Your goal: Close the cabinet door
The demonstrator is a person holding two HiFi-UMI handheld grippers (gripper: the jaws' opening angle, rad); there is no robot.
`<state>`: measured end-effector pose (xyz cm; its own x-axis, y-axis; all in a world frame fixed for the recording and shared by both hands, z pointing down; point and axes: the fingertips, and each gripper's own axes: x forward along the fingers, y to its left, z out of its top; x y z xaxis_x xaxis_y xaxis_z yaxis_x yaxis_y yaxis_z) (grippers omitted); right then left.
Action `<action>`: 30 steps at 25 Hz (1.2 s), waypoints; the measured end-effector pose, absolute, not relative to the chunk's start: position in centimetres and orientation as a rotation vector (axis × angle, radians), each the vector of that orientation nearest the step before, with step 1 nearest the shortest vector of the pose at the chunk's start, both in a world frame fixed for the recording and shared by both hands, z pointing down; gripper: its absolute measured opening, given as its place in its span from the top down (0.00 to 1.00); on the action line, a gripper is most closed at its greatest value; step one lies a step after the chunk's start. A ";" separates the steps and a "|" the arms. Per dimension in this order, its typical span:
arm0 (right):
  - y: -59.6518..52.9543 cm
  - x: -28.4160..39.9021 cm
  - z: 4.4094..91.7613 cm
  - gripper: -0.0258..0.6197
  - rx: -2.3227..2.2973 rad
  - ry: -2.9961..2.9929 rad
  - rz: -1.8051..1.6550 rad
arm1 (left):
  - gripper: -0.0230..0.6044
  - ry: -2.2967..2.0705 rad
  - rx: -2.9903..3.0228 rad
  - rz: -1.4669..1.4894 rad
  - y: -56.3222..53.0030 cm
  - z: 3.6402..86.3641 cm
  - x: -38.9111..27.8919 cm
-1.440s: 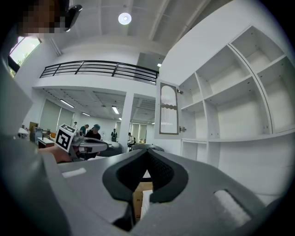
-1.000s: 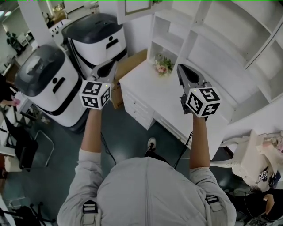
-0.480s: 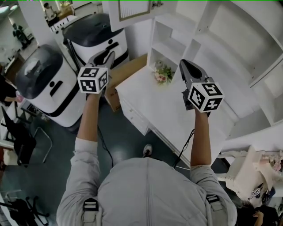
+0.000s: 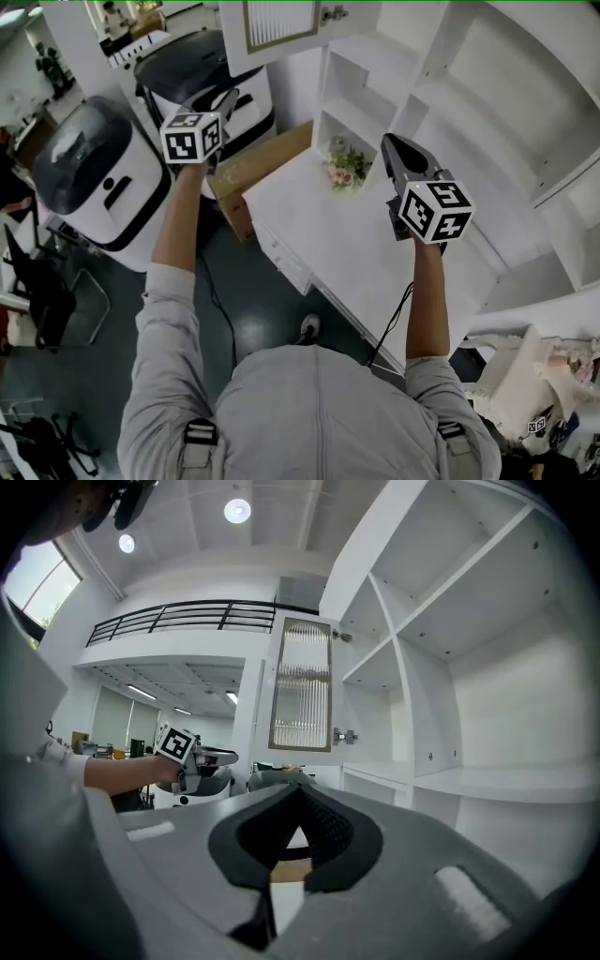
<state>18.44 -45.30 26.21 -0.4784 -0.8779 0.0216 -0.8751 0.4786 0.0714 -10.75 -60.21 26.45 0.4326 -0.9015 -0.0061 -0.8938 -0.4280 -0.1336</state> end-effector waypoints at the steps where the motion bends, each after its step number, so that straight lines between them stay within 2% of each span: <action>1: -45.6 18.5 26.2 0.96 1.574 -2.653 -0.077 | 0.72 1.619 -2.560 -0.090 -61.1 26.1 -10.9; 6: -46.5 18.3 26.2 0.96 1.559 -2.652 -0.075 | 0.65 1.654 -2.593 -0.036 -65.3 24.9 -11.4; 13: -47.9 18.6 25.9 0.96 1.569 -2.639 -0.075 | 0.63 1.647 -2.624 0.032 -67.9 25.0 -10.9; 18: -48.6 19.4 25.8 0.96 1.600 -2.625 -0.071 | 0.66 1.656 -2.555 -0.011 -68.0 24.6 -9.8; 27: -48.5 19.5 26.1 0.96 1.631 -2.621 -0.053 | 0.79 1.673 -2.485 -0.023 -66.5 24.7 -9.2; 30: -48.4 19.1 26.1 0.96 1.630 -2.622 -0.051 | 0.79 1.641 -2.462 -0.006 -65.3 24.8 -8.2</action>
<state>19.08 -48.38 26.14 -0.4413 -0.8969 0.0281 -0.8951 0.4422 0.0566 -8.18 -65.27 24.77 0.3896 -0.9158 -0.0975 -0.9151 -0.3729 -0.1536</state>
